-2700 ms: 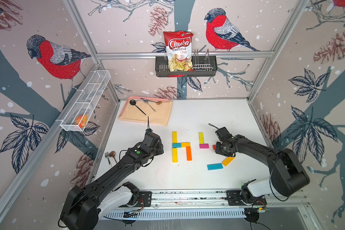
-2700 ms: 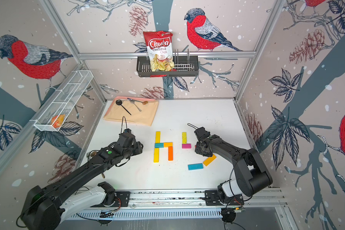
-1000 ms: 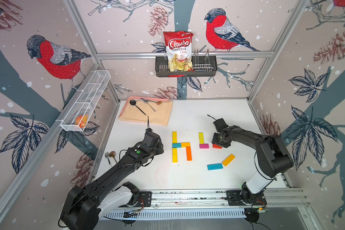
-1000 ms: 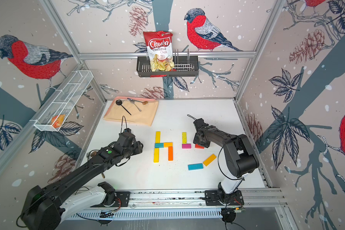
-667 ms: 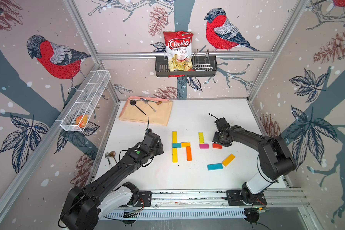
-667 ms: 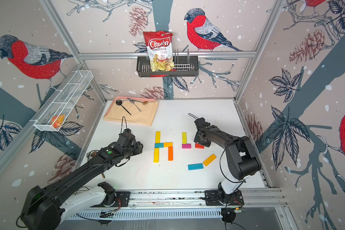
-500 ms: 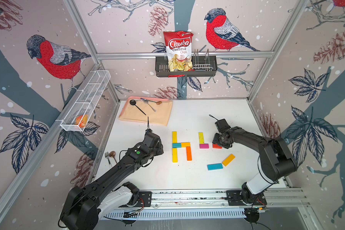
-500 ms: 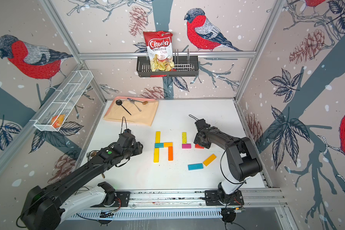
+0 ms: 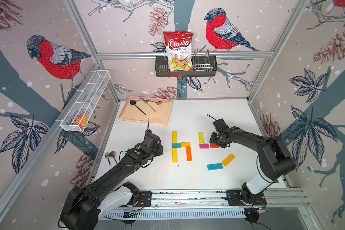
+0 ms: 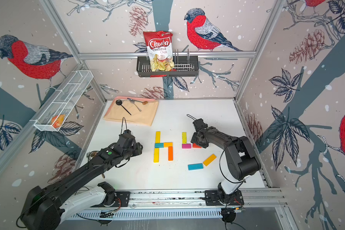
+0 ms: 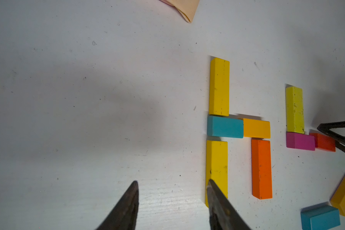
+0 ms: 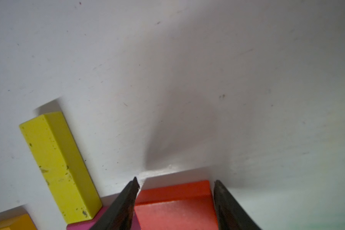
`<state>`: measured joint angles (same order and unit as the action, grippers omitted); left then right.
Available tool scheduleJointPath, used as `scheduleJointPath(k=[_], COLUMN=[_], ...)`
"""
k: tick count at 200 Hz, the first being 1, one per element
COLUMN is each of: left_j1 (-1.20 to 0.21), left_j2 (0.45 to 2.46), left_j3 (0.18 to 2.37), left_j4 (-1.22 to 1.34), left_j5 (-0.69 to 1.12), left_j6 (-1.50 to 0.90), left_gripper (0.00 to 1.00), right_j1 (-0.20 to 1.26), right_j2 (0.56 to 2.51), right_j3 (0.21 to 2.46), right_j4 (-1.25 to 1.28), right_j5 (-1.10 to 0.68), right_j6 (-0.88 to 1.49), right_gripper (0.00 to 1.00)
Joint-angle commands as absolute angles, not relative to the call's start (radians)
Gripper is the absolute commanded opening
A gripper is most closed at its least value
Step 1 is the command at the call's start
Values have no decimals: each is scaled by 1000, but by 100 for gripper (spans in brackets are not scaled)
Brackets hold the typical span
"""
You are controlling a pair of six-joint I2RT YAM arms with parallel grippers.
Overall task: Assemble the letter h with building blocks
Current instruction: Assemble the building block at the center of the board.
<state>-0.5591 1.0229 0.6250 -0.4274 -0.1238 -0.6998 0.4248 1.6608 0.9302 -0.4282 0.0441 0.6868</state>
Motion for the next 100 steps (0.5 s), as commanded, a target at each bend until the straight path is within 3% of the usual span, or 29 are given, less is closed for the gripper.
scheduleJointPath(k=[1, 100], left_j1=[-556, -554], left_j2=[1020, 1017], left_j3=[624, 619], left_j4=[-408, -407], left_j5=[-129, -129], left_j6=[-694, -696], left_gripper=[54, 54], right_j1=[431, 464], right_j2=[1677, 1701], right_j3=[948, 982], right_j4=[-441, -460], right_j5=[67, 98], right_j6=[693, 675], right_gripper=[62, 62])
